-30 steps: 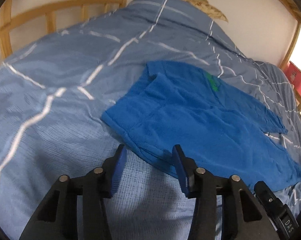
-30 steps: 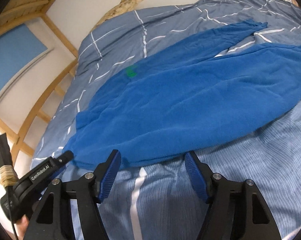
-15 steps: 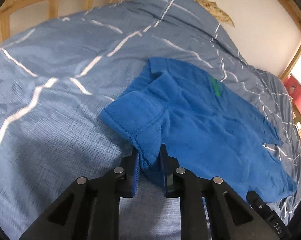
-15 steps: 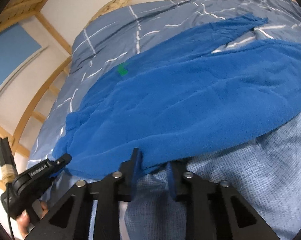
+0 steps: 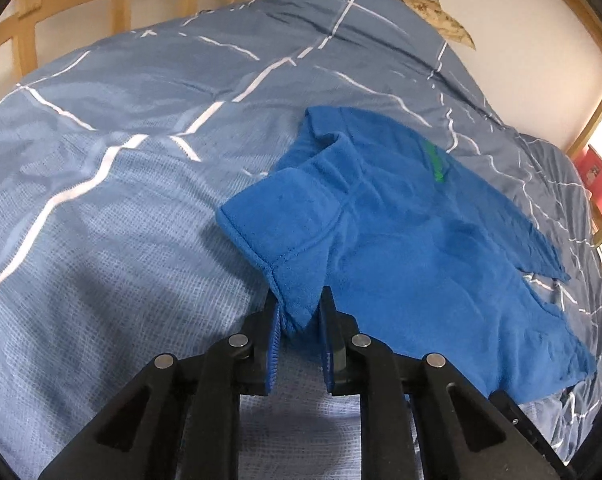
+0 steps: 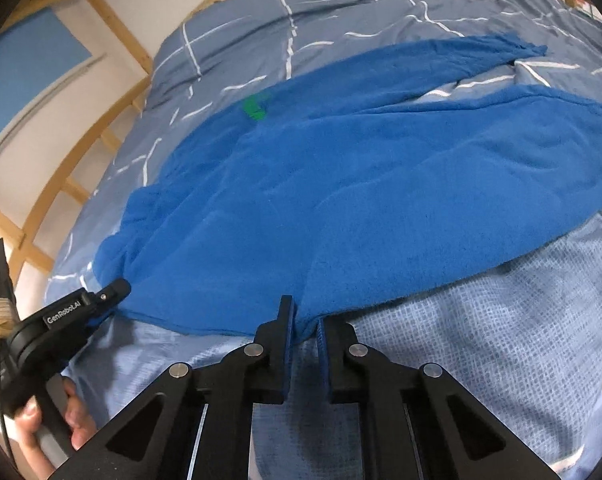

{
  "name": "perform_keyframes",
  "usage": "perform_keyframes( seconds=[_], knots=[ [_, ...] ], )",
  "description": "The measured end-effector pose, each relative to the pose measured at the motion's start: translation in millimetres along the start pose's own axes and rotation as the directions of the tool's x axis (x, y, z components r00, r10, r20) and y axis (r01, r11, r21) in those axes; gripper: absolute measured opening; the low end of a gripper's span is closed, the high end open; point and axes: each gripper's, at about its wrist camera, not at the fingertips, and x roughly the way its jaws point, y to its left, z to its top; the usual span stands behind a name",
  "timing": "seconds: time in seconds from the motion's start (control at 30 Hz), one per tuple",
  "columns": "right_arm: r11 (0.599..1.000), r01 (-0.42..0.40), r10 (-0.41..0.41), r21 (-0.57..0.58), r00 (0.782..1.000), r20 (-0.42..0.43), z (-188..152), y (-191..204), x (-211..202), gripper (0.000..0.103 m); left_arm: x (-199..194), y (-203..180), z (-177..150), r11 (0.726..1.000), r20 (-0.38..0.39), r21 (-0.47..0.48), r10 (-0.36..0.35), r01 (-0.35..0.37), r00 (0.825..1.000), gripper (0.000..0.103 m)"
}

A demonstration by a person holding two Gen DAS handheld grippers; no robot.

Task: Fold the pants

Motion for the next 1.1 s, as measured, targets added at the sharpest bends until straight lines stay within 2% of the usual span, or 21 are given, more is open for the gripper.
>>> perform_keyframes(
  seconds=[0.07,0.1,0.13,0.17,0.33,0.43,0.5,0.63,0.7,0.77,0.87,0.97,1.1],
  knots=[
    [1.000,0.005,-0.005,-0.006,1.000,-0.008,0,0,0,0.017,-2,-4,-1,0.999,0.005,0.017,0.029,-0.029,1.000,0.027],
    [1.000,0.009,-0.009,-0.005,1.000,-0.012,1,-1,-1,0.025,-6,-5,-2,0.999,0.012,0.025,0.047,-0.047,0.999,0.036],
    [1.000,0.009,-0.009,-0.006,1.000,-0.019,1,-1,-3,0.029,-11,-7,-3,0.996,0.025,0.042,0.071,-0.072,0.997,0.042],
    [1.000,0.006,-0.006,-0.010,1.000,-0.018,1,-1,-5,0.032,-17,-9,-5,0.995,0.038,0.055,0.085,-0.087,0.996,0.053],
    [0.997,0.011,-0.008,-0.072,0.999,0.039,-2,1,-32,0.037,-50,-27,-24,0.982,0.087,0.160,0.084,-0.097,0.993,0.055],
    [0.993,0.008,0.006,-0.119,0.994,0.113,-1,-1,-59,0.043,-76,-53,-40,0.967,0.123,0.252,0.011,-0.042,0.992,0.056],
    [0.990,0.007,0.017,-0.142,0.986,0.166,3,-9,-78,0.054,-90,-75,-50,0.949,0.158,0.315,-0.030,-0.022,0.987,0.058],
    [0.989,0.019,0.015,-0.148,0.974,0.227,18,-37,-109,0.054,-112,-127,-69,0.907,0.235,0.421,-0.105,-0.004,0.966,0.066],
    [0.991,0.041,-0.007,-0.126,0.966,0.259,24,-58,-123,0.054,-113,-150,-72,0.899,0.233,0.438,-0.132,0.017,0.964,0.068],
    [0.992,0.081,-0.048,-0.101,0.954,0.296,31,-83,-136,0.054,-109,-173,-74,0.893,0.216,0.445,-0.183,0.070,0.959,0.068],
    [0.988,0.134,-0.103,-0.075,0.941,0.324,43,-118,-149,0.054,-99,-207,-79,0.888,0.192,0.446,-0.215,0.110,0.958,0.068],
    [0.985,0.167,-0.143,-0.046,0.933,0.330,55,-152,-156,0.054,-88,-236,-86,0.889,0.170,0.436,-0.236,0.141,0.957,0.068],
    [0.973,0.230,-0.220,0.013,0.914,0.342,68,-194,-160,0.054,-65,-267,-97,0.899,0.170,0.422,-0.208,0.119,0.963,0.070]
  ],
)
